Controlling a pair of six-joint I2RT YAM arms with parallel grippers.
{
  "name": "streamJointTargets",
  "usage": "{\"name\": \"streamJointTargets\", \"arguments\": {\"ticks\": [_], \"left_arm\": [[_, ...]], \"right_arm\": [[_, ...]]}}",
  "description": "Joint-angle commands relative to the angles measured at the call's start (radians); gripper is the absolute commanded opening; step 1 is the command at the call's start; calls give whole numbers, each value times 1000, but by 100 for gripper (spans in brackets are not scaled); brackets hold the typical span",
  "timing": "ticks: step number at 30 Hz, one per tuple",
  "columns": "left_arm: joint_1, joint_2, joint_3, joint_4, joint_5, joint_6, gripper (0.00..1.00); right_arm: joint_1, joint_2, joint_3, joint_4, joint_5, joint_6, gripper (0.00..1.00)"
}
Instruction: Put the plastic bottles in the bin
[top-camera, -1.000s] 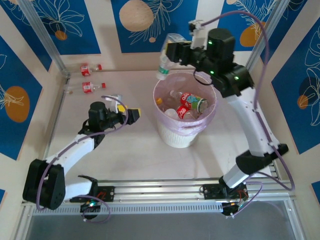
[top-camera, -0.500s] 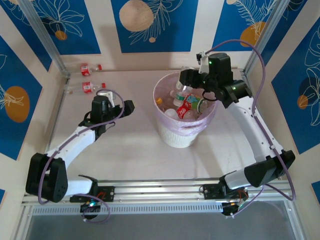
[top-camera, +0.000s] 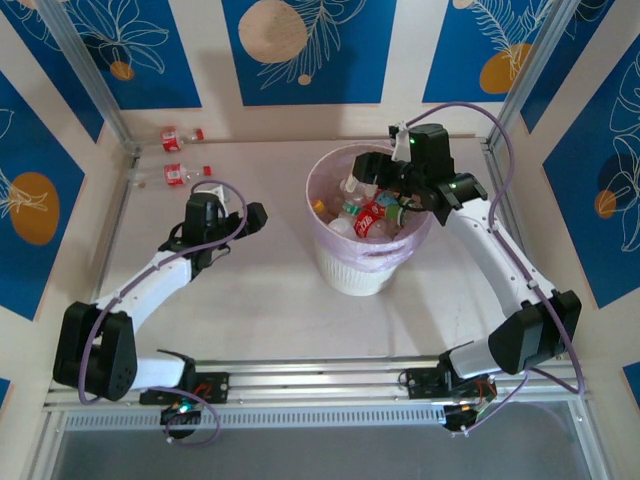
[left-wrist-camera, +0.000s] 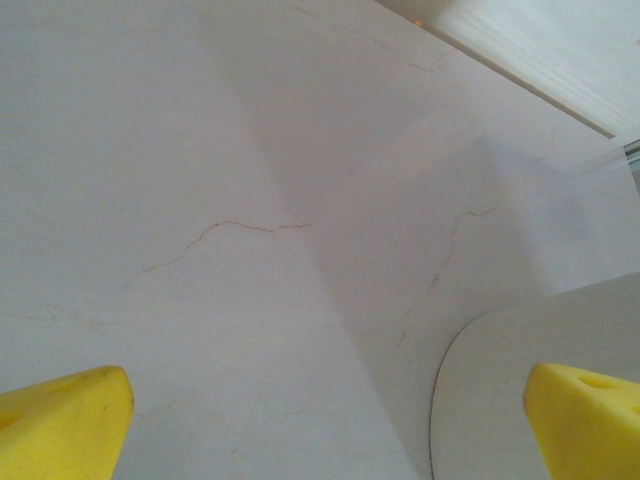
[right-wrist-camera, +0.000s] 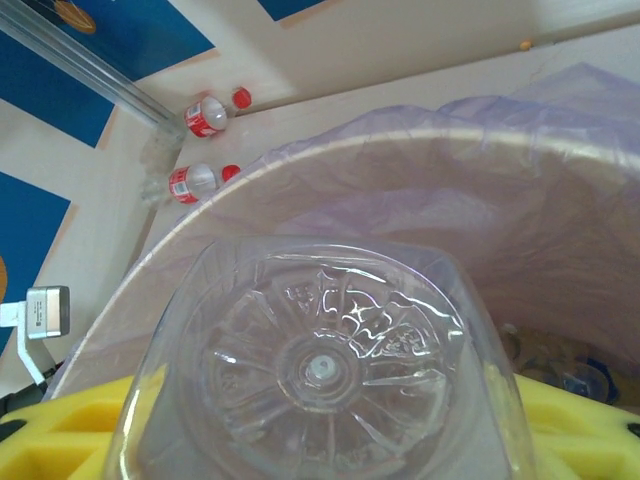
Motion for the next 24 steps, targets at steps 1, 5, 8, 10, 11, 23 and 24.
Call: {"name": "streamJointTargets", "arguments": {"ticks": [1,5,8,10,11,23,24], "left_arm": [[13,3,4,-3,-6,-12,100],[14,7,8,-27,-22,-5,100],[15,12,7,-28,-23,-8,100],[15,18,7,-23,-18,-11,100],[16,22,6,-18,-16,-14,100],[16,50,5,4,-7,-42,100],[15,47,8,-3,-11,-41,100]], "right_arm": [[2,16,-31,1,-29,25,68],[2,9,-11,-20,-21,3,77],[2,-5,59,-82,9,-56,83],[1,-11,123,-144,49,-102,86],[0,-13,157,-179,81,-121,88],[84,59,237,-241,120,-177,56],[97,76,236,-233,126,-176,53]]}}
